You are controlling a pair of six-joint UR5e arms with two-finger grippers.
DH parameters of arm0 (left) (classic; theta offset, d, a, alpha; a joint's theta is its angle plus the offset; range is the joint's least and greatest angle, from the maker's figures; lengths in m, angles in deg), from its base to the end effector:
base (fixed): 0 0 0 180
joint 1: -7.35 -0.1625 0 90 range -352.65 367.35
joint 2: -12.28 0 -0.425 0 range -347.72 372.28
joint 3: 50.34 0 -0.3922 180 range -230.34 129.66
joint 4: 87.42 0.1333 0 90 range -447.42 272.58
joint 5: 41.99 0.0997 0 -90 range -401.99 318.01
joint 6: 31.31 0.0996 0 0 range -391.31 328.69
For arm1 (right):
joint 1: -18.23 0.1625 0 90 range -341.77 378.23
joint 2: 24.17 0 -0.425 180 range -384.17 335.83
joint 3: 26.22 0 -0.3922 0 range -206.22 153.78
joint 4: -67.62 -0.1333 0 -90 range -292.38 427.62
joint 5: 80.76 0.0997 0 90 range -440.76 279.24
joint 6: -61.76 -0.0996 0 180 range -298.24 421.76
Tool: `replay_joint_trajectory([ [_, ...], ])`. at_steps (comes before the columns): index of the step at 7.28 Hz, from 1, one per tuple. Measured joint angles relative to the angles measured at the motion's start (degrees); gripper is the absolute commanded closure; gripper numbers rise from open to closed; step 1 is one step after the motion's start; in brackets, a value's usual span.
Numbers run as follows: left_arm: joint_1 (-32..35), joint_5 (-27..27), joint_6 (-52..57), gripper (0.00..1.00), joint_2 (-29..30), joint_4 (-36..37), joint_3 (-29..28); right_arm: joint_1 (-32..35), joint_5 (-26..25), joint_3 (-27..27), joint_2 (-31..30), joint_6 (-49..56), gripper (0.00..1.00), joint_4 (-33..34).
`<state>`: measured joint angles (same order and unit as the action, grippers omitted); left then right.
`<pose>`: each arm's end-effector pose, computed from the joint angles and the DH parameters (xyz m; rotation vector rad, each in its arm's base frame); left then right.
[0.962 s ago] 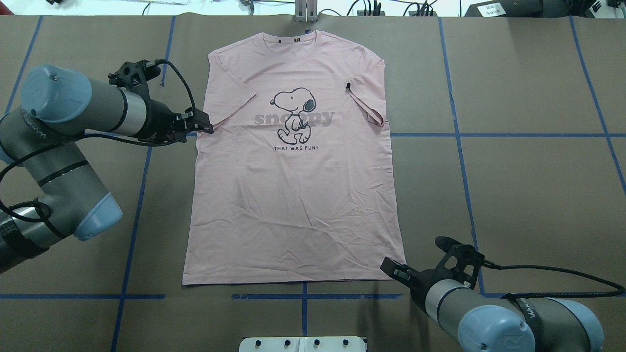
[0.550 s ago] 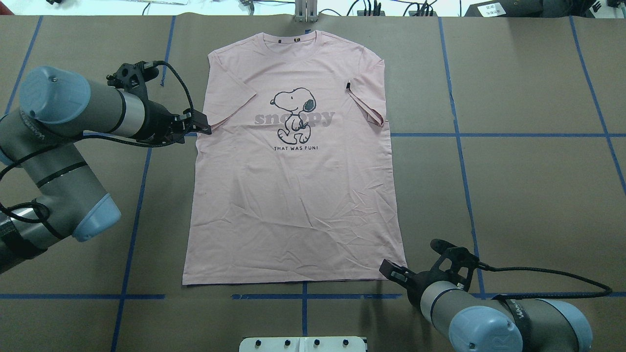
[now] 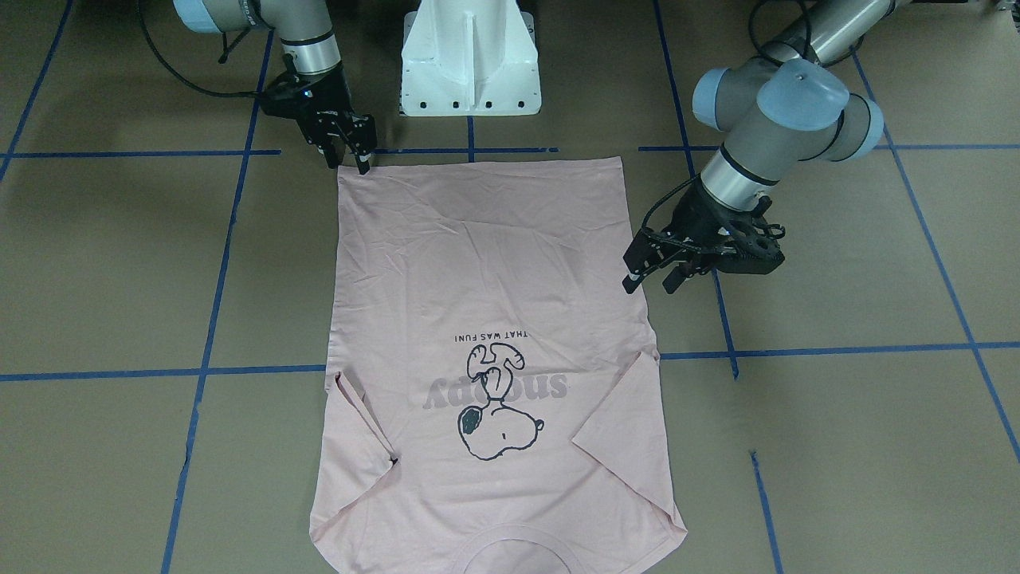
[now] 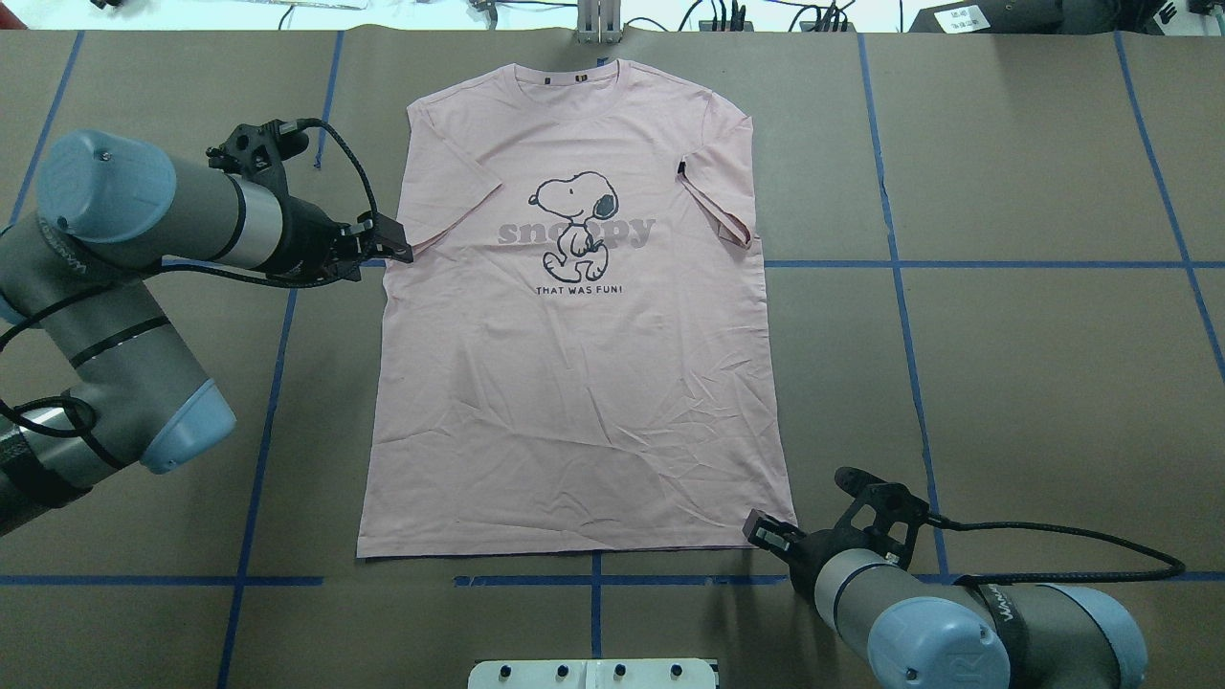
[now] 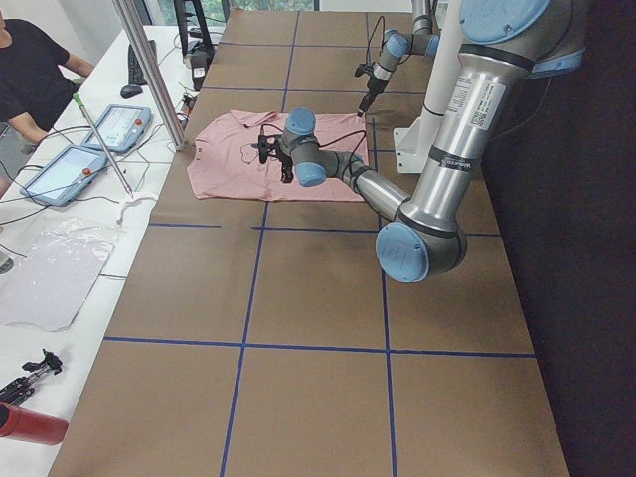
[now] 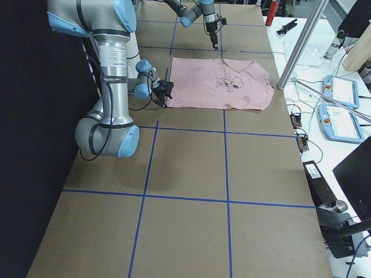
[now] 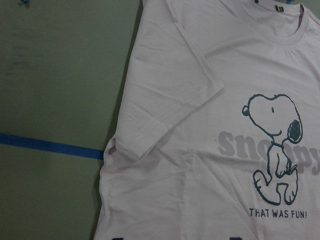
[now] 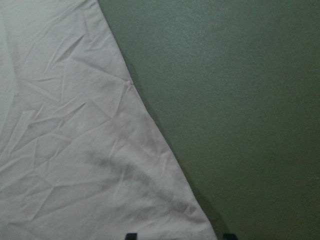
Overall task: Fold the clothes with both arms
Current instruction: 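Lower the right gripper to the near hem corner while the left gripper holds, then move the left gripper down to the other hem corner nearest the robot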
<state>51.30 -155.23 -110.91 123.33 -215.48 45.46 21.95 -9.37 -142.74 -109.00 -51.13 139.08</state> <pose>0.3867 -0.5033 0.3305 0.1891 1.1599 -0.2873 -0.4966 -0.1977 0.3635 0.1570 -0.9201 0.5731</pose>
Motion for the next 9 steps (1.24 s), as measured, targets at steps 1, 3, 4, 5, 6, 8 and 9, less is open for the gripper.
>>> replay_joint_trajectory([
  [1,0.0,0.0,-0.1,0.23,0.0,0.0,0.0,0.0,0.0,0.0,-0.1,0.0,0.42,0.0],
  [3,0.0,0.0,-0.2,0.23,0.0,0.0,0.0,0.1,0.1,0.1,-0.4,0.0,0.38,0.1],
  [4,0.0,0.0,-0.4,0.23,-0.1,0.0,0.0,0.1,0.1,0.1,-0.6,0.0,0.38,0.1],
  [5,0.0,0.0,-0.5,0.23,-0.2,-0.1,0.0,0.1,0.1,0.1,-0.7,0.0,0.48,0.1],
  [6,0.0,-0.1,-0.6,0.23,-0.3,-0.1,0.0,0.1,0.1,0.1,-0.7,0.0,0.71,0.1],
  [8,0.0,-0.1,-0.6,0.23,-0.4,-0.1,-0.1,0.1,0.2,0.2,-0.7,0.0,1.00,0.1],
  [9,0.0,-0.1,-0.6,0.23,-0.4,-0.1,-0.1,0.1,0.2,0.2,-0.7,0.0,1.00,0.1],
])
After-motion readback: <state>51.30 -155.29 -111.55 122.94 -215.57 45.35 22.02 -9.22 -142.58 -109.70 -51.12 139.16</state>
